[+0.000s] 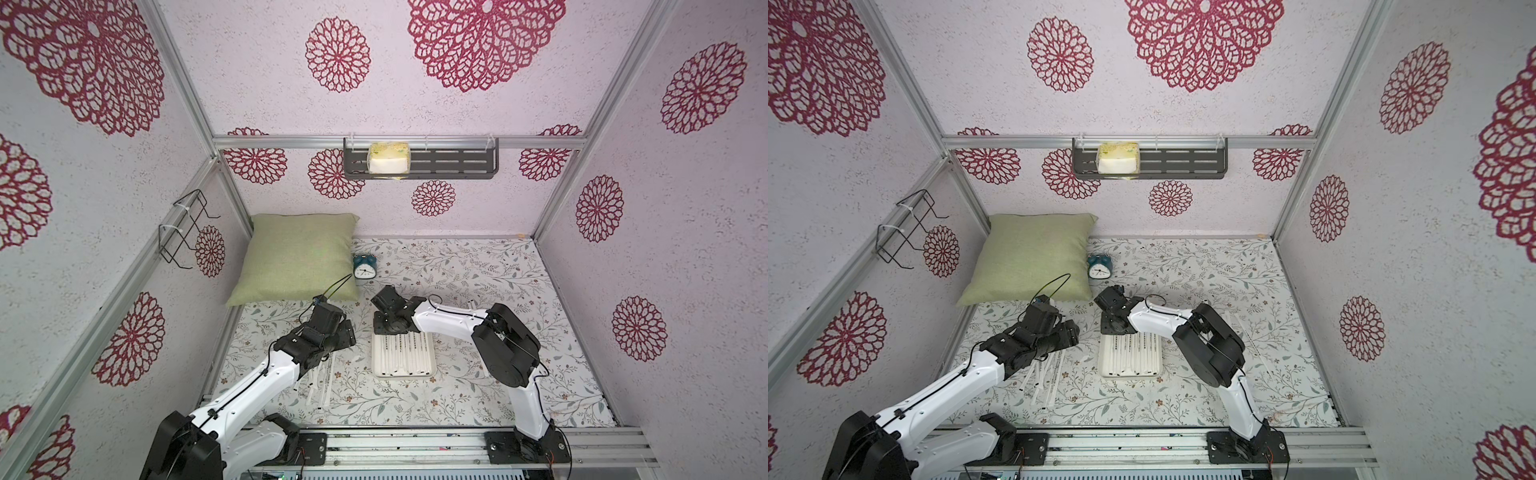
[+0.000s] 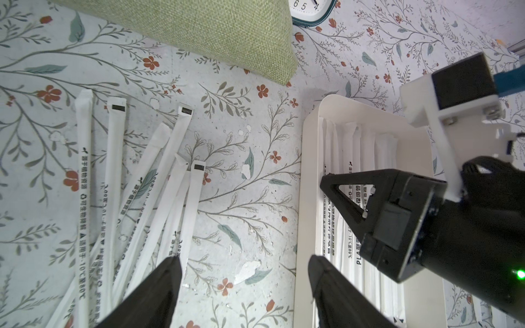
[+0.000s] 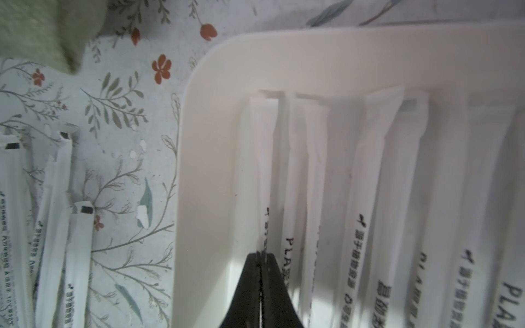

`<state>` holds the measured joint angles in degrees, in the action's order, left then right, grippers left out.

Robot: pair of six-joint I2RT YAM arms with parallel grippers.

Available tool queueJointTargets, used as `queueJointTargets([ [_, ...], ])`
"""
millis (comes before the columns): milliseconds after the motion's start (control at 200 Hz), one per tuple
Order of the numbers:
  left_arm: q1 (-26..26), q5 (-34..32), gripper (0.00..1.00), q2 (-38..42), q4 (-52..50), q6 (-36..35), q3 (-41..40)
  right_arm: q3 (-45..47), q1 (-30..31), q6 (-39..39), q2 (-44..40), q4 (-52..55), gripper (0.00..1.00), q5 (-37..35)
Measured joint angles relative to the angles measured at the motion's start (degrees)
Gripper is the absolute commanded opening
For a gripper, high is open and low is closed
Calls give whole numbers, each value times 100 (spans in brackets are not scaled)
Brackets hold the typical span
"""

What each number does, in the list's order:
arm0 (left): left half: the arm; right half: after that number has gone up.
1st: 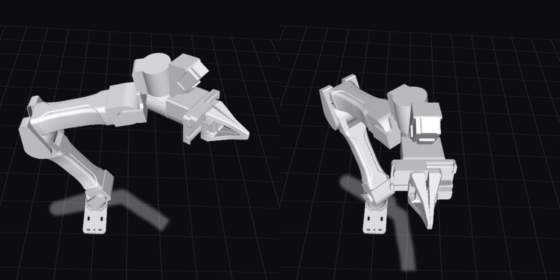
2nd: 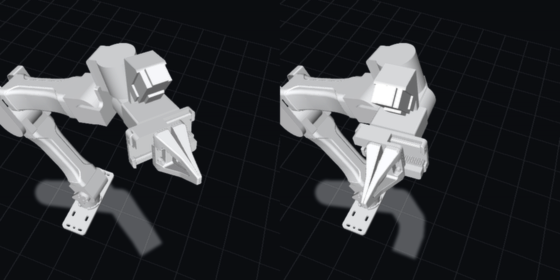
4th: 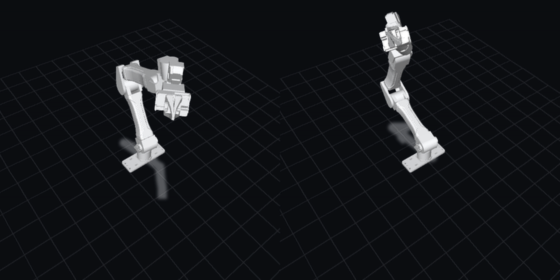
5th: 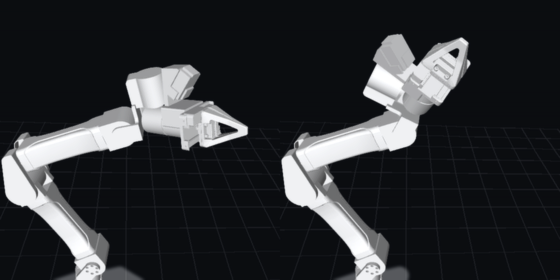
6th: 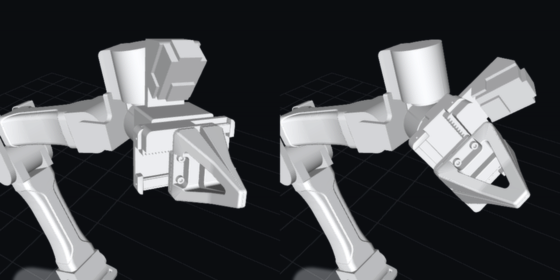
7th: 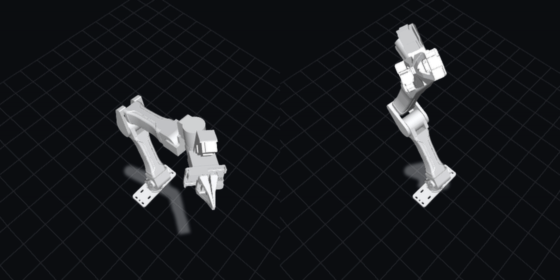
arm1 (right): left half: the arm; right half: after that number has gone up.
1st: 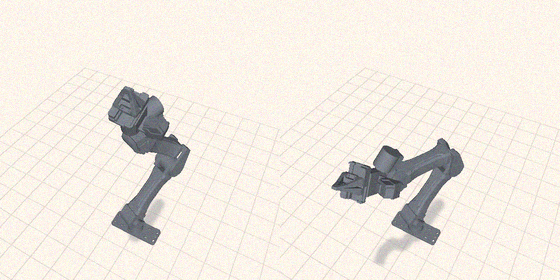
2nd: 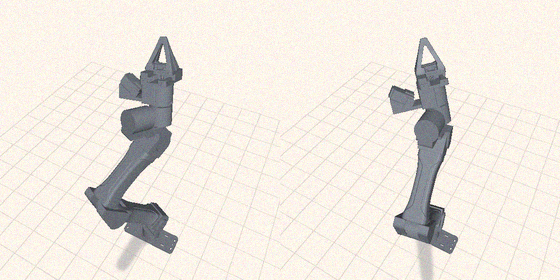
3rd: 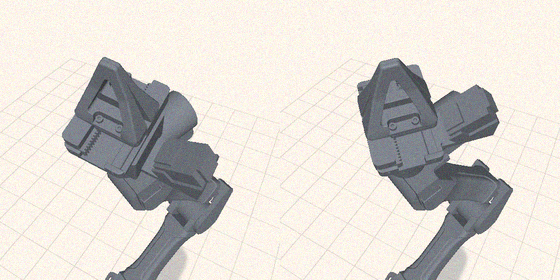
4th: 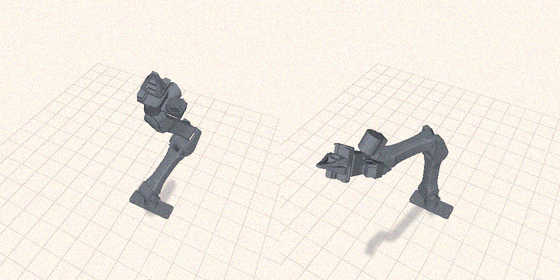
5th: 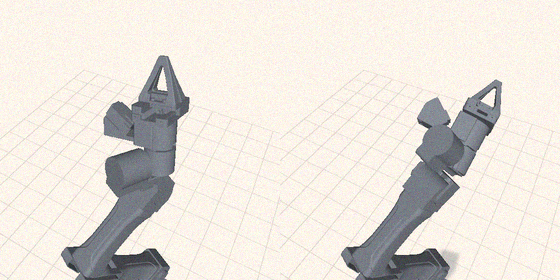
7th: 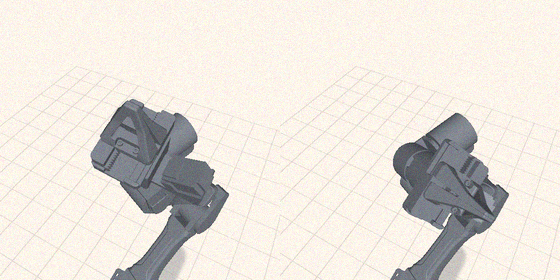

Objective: Put the straws into the storage box
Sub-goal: Place the straw in the storage box.

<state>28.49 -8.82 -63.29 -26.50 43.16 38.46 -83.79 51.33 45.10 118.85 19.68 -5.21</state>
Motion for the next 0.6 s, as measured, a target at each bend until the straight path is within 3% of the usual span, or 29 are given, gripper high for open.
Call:
queueJointTargets([
  [190,-63,44,76,7,-114,17,0,0,4,31,9,-9,21,-48],
  [325,-177,44,72,4,-317,11,2,-2,4,103,-13,55,35,-35],
  [500,-461,177,49,-195,-826,-31,61,149,4,197,-479,83,39,55],
  [600,-476,398,42,-603,-1029,-48,125,522,4,262,-1047,-81,39,155],
])
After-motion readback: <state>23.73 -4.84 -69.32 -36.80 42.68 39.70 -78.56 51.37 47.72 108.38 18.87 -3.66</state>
